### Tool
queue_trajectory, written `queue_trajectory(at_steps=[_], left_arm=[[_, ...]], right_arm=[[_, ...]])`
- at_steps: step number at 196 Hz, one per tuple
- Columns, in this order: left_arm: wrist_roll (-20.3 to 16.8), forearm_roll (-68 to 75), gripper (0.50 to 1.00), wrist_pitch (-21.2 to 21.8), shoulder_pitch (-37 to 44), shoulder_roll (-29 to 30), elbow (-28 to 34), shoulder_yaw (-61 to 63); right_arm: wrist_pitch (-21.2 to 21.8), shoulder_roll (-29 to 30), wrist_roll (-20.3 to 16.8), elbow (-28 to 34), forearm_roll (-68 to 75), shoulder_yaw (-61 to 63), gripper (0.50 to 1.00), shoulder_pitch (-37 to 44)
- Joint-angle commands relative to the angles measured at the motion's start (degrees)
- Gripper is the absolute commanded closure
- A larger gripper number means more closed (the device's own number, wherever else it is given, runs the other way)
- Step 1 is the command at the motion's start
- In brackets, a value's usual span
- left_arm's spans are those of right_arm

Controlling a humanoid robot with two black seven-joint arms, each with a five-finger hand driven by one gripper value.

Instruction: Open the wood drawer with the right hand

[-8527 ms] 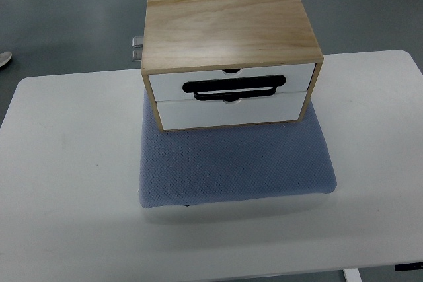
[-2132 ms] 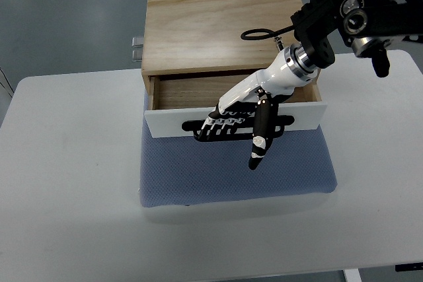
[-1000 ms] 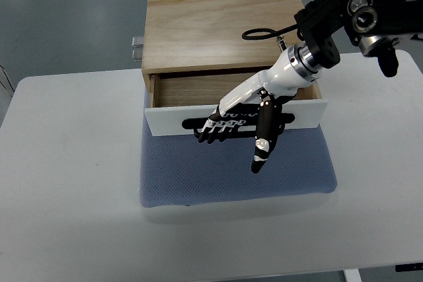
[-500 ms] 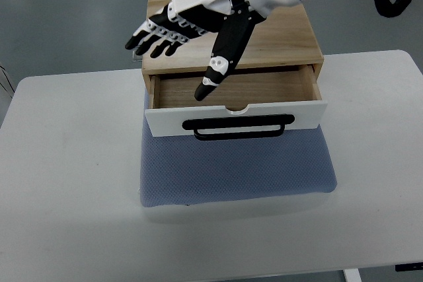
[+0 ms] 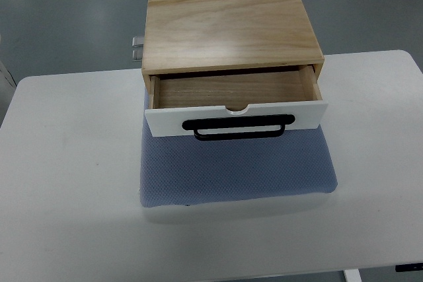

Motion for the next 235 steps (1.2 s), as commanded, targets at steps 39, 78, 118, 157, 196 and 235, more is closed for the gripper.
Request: queue_trajectory(at_steps=[39,78,118,157,196,235], left_arm=[[0.0,0.0,0.500,0.0,0.0,0.0,0.0,0.0],[0.0,0.0,0.500,0.0,0.0,0.0,0.0,0.0],[0.0,0.0,0.500,0.0,0.0,0.0,0.0,0.0],[0.0,0.0,0.500,0.0,0.0,0.0,0.0,0.0],[0.0,0.0,0.500,0.0,0.0,0.0,0.0,0.0],[0.0,0.0,0.500,0.0,0.0,0.0,0.0,0.0]], right_arm=[[-9.4,2.5,4.4,-14.3,12.7,6.4,0.556,-6.3],[-8.9,2.7,4.5,-18.1,17.5,6.6,0.556,-9.8],[-8.7,4.0,4.1,-20.0,23.8,6.7,0.556,-13.8],[-9.4,6.6,4.6,-20.3,23.0,5.8,0.556,-17.4],[-9.5,8.3,4.6,-20.4,23.0,5.7,0.556,-19.6],[-10.0,8.7,6.3,-20.4,22.9,5.6,0.556,-20.5]])
